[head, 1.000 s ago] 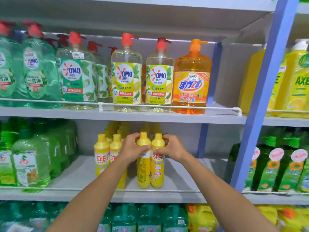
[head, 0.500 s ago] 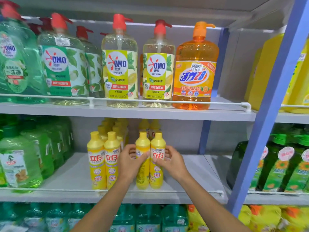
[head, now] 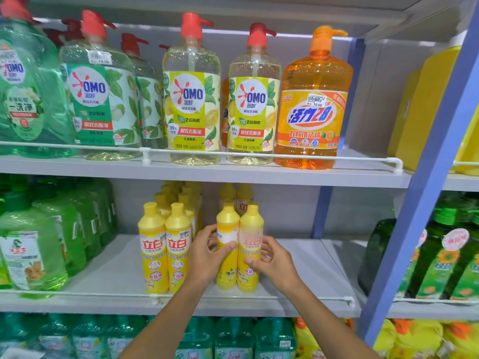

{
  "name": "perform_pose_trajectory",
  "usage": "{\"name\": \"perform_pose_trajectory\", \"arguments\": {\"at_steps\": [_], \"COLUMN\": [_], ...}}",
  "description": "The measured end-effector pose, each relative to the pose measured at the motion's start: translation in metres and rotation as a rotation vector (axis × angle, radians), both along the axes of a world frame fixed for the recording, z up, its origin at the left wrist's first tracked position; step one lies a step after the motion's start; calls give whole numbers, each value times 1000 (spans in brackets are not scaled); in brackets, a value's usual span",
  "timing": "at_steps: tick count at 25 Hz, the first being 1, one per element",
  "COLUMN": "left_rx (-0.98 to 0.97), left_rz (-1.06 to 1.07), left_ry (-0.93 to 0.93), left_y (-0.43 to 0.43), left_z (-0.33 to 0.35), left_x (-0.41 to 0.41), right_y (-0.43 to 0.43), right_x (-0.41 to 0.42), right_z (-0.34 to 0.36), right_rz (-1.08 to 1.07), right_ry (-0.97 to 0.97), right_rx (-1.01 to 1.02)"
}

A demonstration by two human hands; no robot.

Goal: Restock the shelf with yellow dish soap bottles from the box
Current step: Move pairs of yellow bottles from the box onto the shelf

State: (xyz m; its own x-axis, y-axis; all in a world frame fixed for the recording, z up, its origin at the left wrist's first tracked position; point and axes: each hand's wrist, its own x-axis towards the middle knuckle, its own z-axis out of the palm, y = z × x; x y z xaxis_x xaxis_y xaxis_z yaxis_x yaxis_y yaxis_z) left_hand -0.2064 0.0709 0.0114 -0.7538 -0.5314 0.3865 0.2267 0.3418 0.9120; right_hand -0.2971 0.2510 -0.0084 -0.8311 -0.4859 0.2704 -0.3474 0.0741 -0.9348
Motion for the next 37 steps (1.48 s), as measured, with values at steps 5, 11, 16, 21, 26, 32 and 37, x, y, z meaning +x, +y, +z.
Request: {"name": "perform_pose_trajectory", "arguments": {"at_steps": [5, 11, 16, 21, 26, 32, 37], "left_rx": [-60, -13, 11, -37, -38, -55, -56], "left_rz": [-66, 31, -89, -12, -59, 32, 95], "left_ry": [-45, -59, -115, -151, -221, -268, -289], "left_y": [-9, 1, -8, 0, -15, -19, -23], "left_z": [-2, -18, -27, -47, -54, -60, -68], "left_x": [0, -5, -12, -17, -34, -56, -74], "right_y": [0, -1, -5, -14, -23, -40, -50], "right_x": [2, 4, 0, -3, -18, -36, -49], "right_z": [-10, -18, -21, -35, -31, -33, -41], "right_rz": [-22, -59, -110, -136, -143, -181, -230], "right_ry": [-3, -9, -12, 21, -14, -65, -67], "right_rx": [16, 53, 94, 255, 264, 242, 200]}}
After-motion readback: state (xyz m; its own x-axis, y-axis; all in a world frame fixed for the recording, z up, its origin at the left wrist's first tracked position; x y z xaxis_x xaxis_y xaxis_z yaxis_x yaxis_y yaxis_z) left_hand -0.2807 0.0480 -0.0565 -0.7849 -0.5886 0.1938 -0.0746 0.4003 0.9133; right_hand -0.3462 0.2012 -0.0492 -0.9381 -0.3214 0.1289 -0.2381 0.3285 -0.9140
